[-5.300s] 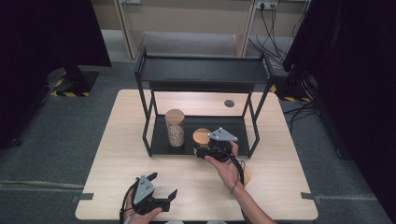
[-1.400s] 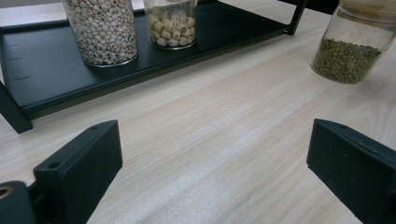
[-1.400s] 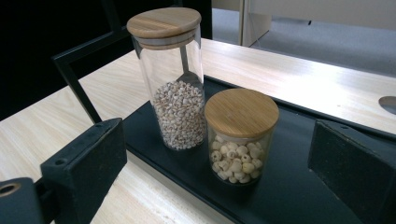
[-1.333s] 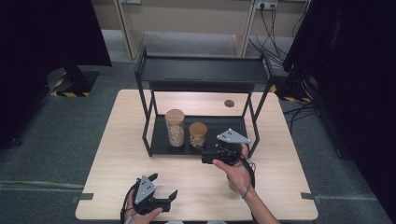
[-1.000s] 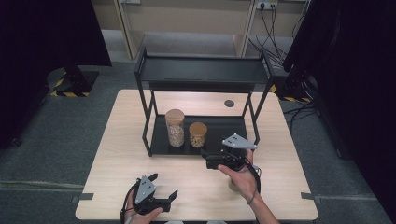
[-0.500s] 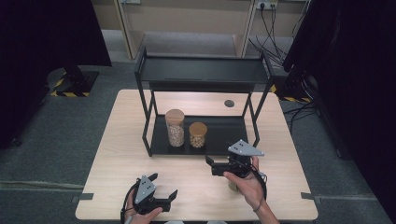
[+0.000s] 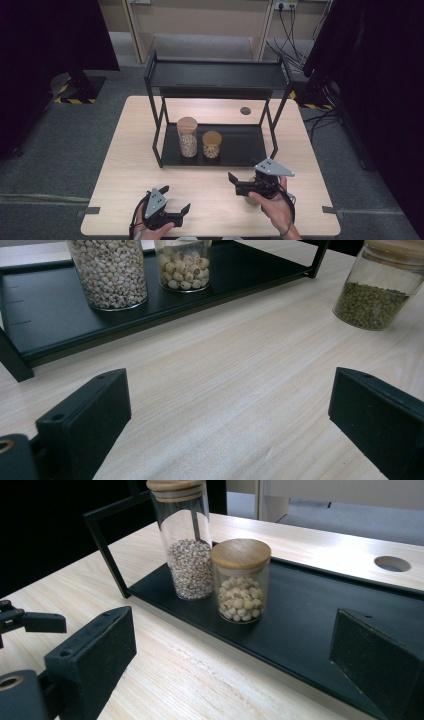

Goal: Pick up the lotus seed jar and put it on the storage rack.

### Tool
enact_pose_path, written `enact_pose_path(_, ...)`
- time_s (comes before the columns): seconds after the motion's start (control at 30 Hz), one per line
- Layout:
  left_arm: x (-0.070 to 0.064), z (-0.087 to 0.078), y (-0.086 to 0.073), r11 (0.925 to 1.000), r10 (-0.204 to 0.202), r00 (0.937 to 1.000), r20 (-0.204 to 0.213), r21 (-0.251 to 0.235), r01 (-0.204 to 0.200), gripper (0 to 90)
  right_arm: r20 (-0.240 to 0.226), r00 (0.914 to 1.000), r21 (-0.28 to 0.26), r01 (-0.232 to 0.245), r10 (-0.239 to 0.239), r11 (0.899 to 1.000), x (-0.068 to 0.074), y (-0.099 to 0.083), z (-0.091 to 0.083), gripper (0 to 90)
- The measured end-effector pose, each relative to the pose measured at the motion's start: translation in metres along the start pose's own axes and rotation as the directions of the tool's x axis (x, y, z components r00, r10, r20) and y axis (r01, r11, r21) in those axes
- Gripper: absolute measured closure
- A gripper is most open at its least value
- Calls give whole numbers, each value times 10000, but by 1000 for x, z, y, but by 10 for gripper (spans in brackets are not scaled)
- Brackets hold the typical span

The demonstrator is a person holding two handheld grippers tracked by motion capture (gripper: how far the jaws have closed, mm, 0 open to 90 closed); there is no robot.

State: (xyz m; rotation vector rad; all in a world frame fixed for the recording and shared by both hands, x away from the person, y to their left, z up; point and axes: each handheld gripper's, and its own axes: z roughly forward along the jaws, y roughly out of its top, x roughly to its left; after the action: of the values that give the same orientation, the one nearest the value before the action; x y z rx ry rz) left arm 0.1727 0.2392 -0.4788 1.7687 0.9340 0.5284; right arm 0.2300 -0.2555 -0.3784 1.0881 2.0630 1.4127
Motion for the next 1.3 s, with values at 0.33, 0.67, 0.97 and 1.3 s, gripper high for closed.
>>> enact_pose_path(0.33,1,-1,0,10000,-52,10000,-59,-38,52,28,149,9998,-55,-160,161,9999,-3,-12,-15,50)
enact_pose_path(0.67,1,-1,0,9999,-116,9999,-62,-60,116,28,242,9993,-44,-267,268,9996,-5,-21,-24,49)
enact_pose_path(0.97,1,-1,0,9999,-107,9999,-70,-82,106,29,350,9989,-46,-297,298,9995,-5,-28,-30,49)
enact_pose_path(1.3,0,-2,0,9999,-84,10000,-48,-84,84,28,405,9979,23,-504,503,9987,-7,-37,-37,50)
